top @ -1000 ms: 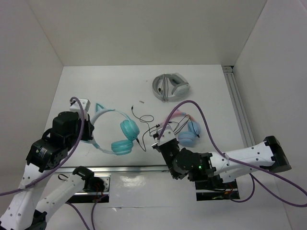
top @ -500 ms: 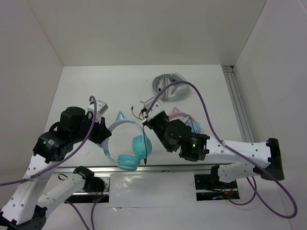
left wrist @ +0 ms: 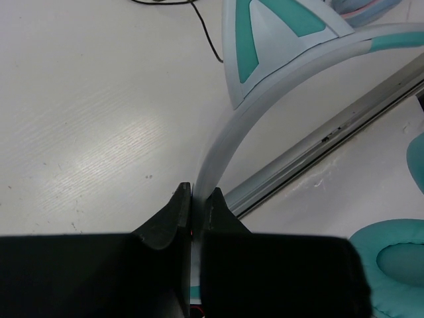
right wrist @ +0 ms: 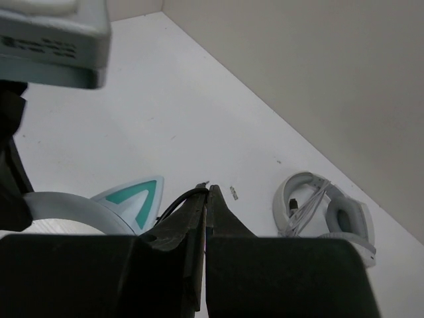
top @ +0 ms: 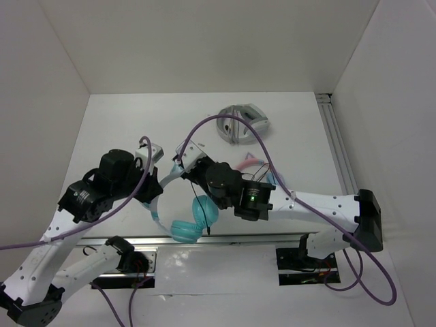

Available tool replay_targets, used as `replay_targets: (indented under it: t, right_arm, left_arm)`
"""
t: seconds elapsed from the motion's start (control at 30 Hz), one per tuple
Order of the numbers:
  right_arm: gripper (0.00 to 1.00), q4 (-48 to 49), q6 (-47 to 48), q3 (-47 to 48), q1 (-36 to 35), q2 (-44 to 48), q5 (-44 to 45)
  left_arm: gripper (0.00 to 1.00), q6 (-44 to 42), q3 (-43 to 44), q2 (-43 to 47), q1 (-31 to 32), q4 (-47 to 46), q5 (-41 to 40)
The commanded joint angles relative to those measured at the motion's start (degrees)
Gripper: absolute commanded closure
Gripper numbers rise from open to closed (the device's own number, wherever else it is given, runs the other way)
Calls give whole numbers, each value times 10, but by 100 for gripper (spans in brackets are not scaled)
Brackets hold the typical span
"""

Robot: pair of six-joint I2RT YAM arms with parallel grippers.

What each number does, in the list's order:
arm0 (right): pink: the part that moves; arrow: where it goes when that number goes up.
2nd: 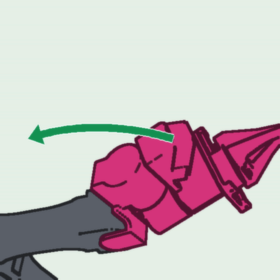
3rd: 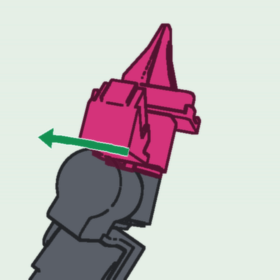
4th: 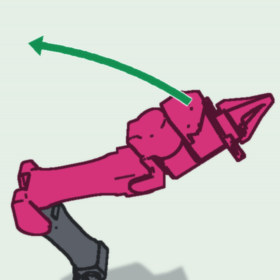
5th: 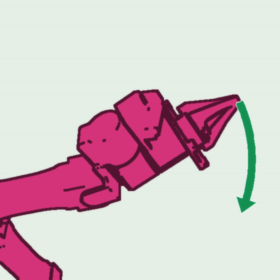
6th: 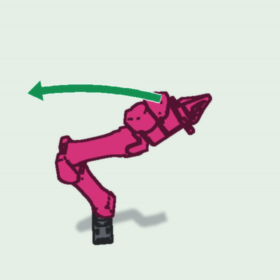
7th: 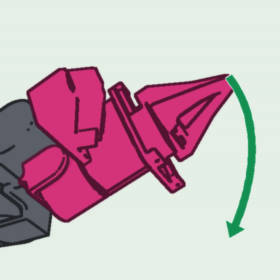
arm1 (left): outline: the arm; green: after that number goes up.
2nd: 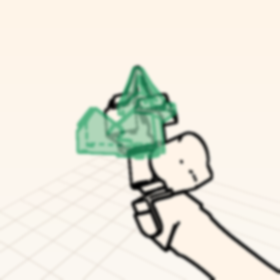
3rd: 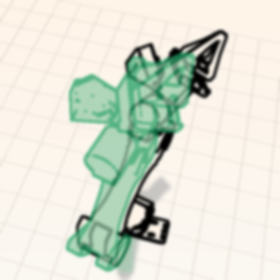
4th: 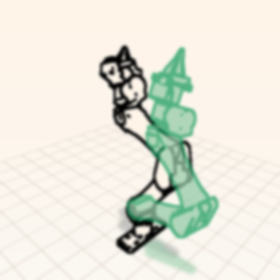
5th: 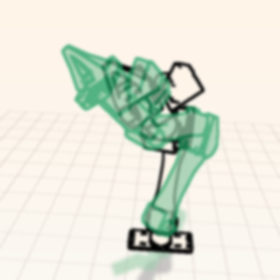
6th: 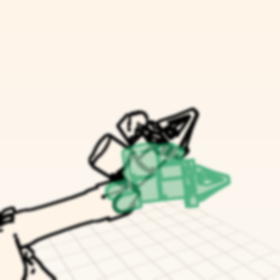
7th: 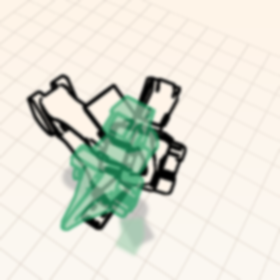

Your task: Wrap the headphones

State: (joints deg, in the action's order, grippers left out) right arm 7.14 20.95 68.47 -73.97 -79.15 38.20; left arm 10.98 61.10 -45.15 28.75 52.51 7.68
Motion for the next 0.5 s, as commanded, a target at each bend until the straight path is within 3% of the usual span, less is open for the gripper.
replay_targets:
  t: [0.0, 0.3, 0.47]
  right_arm:
    - [100, 14, -5, 33, -10, 3, 19]
    - [100, -7, -27, 12, 35, -14, 13]
    - [100, -13, -65, 0, 84, -27, -44]
  left_arm:
    - [100, 25, 3, -13, 16, -23, -20]
    - [100, 25, 3, 31, 16, -29, 10]
    - [100, 19, 24, 45, 16, -23, 60]
